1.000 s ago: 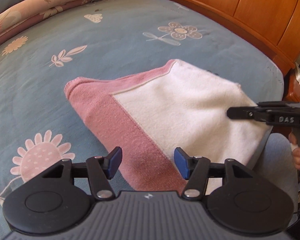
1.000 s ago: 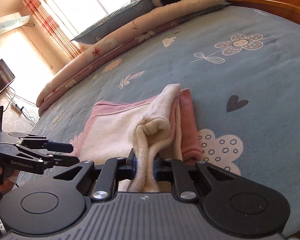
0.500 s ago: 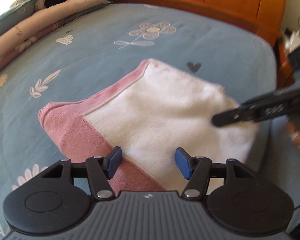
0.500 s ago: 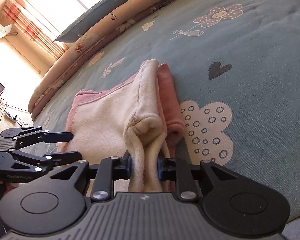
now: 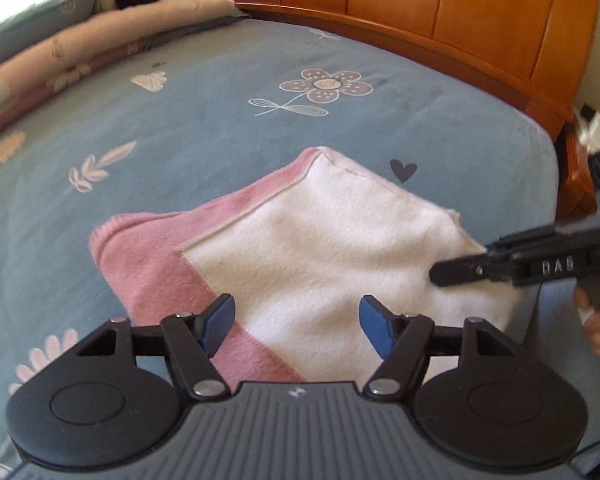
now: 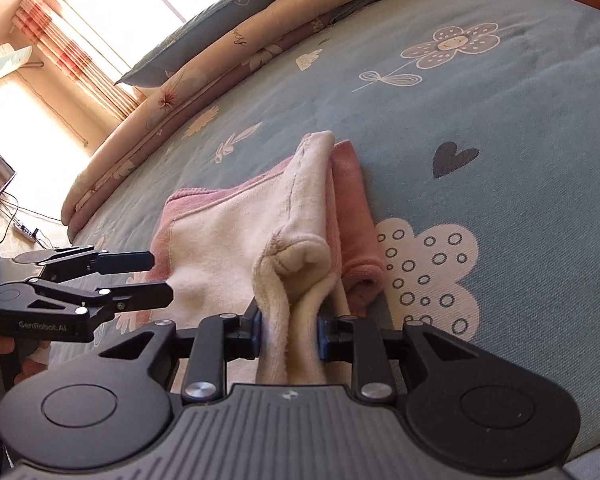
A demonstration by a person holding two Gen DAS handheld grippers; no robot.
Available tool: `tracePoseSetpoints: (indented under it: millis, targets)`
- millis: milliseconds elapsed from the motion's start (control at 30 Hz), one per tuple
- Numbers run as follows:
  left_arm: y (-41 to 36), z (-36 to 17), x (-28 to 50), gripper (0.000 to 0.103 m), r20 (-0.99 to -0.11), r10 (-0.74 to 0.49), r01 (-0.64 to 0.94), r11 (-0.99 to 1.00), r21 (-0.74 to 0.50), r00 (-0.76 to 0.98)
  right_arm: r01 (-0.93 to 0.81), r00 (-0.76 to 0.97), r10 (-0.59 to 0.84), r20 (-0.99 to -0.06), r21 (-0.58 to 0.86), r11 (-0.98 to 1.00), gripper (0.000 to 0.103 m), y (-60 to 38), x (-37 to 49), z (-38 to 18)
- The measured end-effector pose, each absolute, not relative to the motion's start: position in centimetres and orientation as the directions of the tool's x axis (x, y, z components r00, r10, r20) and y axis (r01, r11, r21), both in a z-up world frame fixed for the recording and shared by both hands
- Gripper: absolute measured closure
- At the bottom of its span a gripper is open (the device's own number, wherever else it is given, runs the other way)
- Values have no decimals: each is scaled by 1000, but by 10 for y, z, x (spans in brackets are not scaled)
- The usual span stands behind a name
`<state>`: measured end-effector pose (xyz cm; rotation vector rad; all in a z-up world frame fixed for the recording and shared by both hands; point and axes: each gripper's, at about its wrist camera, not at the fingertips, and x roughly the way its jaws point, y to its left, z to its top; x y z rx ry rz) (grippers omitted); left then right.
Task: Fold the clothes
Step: 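Pull both open grippers back from the folded sweater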
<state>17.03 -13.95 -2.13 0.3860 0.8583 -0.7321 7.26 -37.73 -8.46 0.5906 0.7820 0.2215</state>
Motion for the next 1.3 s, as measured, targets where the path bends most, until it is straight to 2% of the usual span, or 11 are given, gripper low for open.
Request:
tracePoseSetpoints:
  millis: [300,433,500,600,633,733,833,967,1100,1233,1300]
  targets:
    - [-133,-29,208,35,-786,-402,655,756,4,469,94,731,335,-594,574,814,68,-386,60,-79]
    - [-136,-36,224,35,-793,-406,660,751,-7,454,114,782,207,-588,462,880,48,-384,51,-52]
    - [-139,-44,228,34,-805,-393,664,748,2,445,94,817,168,-551,414,905,48,-382,51,-40]
    - [-141,-51,230,32,-797,-407,683,730,10,446,-9,836,230,-498,406,914,59,-372,63,-33]
    - [-141,-52,233,31,-797,-413,685,728,3,442,-57,820,272,-504,400,915,68,-365,73,-36]
    - [-140,-55,243,28,-800,-436,691,722,-37,412,-93,760,286,-584,337,937,76,-346,98,-58]
    - [-136,-60,252,28,-802,-463,704,706,-77,377,-55,719,252,-648,308,950,96,-349,111,-88]
    - [-135,-69,263,27,-783,-508,706,696,-126,360,-46,728,284,-624,369,928,96,-356,107,-93]
    - [-142,-66,268,26,-785,-498,673,725,-143,369,-48,733,242,-636,307,951,94,-342,104,-88]
    - [-134,-44,252,33,-771,-495,661,739,-131,400,-60,752,258,-607,327,943,79,-341,92,-72]
    - [-120,-28,238,31,-746,-534,668,726,-163,398,-75,766,259,-588,318,945,77,-339,84,-63]
